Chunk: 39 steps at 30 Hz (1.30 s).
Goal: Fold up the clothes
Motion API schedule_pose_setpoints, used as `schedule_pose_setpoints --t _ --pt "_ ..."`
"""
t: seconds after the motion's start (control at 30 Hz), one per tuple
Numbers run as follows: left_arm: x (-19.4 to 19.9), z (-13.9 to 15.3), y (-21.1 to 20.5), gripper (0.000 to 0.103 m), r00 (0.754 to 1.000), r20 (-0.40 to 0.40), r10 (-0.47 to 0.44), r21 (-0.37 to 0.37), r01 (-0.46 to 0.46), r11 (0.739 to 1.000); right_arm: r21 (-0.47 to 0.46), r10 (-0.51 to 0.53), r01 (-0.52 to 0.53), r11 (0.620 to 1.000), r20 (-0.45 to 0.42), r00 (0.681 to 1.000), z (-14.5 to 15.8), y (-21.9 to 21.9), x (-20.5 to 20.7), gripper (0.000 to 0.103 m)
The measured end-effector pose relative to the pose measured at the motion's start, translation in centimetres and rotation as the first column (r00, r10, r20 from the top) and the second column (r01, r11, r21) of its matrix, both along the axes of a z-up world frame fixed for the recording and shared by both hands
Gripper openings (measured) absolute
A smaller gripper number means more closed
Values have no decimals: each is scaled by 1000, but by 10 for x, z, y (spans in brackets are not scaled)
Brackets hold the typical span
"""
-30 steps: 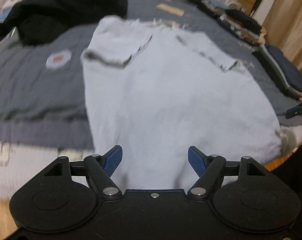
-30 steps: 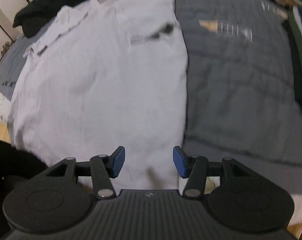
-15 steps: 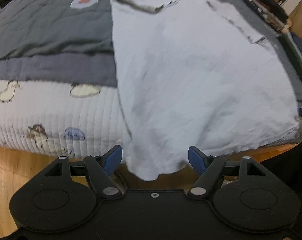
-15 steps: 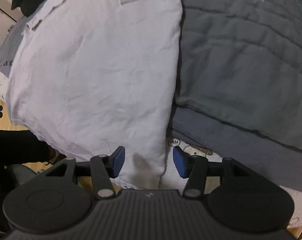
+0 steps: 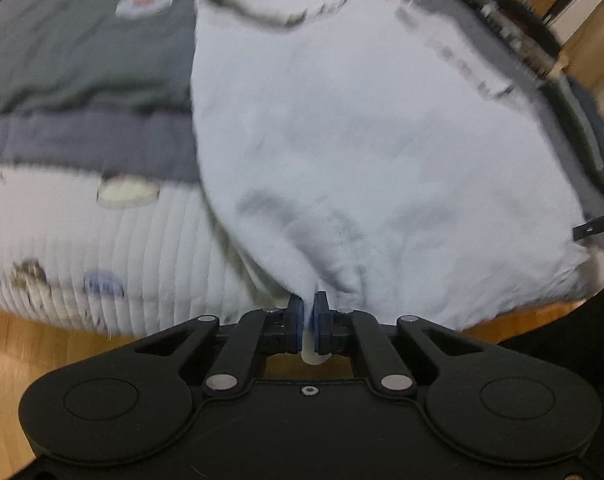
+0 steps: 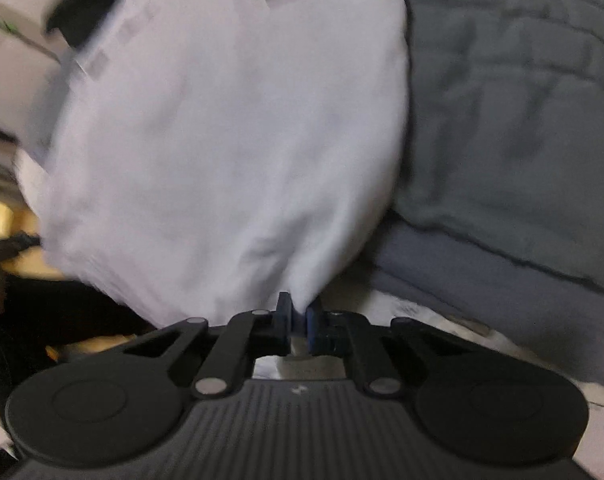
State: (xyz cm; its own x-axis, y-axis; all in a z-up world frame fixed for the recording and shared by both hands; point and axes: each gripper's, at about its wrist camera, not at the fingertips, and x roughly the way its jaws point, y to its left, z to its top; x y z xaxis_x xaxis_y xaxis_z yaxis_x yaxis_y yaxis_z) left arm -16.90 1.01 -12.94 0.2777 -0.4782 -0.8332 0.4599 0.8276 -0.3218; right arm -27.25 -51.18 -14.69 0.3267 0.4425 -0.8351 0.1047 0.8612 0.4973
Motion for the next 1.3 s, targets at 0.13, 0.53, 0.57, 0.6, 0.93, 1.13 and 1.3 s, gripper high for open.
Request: schedule_pose_setpoints --t 0.13,0.53,0.57,0.6,0.93,1.13,1.3 --pt "21 38 11 5 995 75 63 -97 -56 994 191 -203 164 968 207 957 33 -22 -7 6" --pt "147 30 -52 8 950 162 266 -155 -242 958 217 -521 474 853 315 793 3 -48 91 9" --pt "149 28 -52 17 948 153 278 -175 -251 952 199 -517 477 856 325 792 0 -47 95 10" --pt "151 27 -52 28 946 145 290 -195 -260 946 178 -506 474 862 341 793 0 -45 96 12" --pt "107 74 -47 66 865 490 106 -65 -85 994 -139 -236 377 916 572 785 47 -15 76 46" --pt "103 48 -52 68 879 475 30 66 -70 995 -350 5 196 916 498 867 42 30 88 47" --pt "102 47 -50 68 888 458 34 43 -60 997 -601 206 123 790 449 870 36 67 84 48"
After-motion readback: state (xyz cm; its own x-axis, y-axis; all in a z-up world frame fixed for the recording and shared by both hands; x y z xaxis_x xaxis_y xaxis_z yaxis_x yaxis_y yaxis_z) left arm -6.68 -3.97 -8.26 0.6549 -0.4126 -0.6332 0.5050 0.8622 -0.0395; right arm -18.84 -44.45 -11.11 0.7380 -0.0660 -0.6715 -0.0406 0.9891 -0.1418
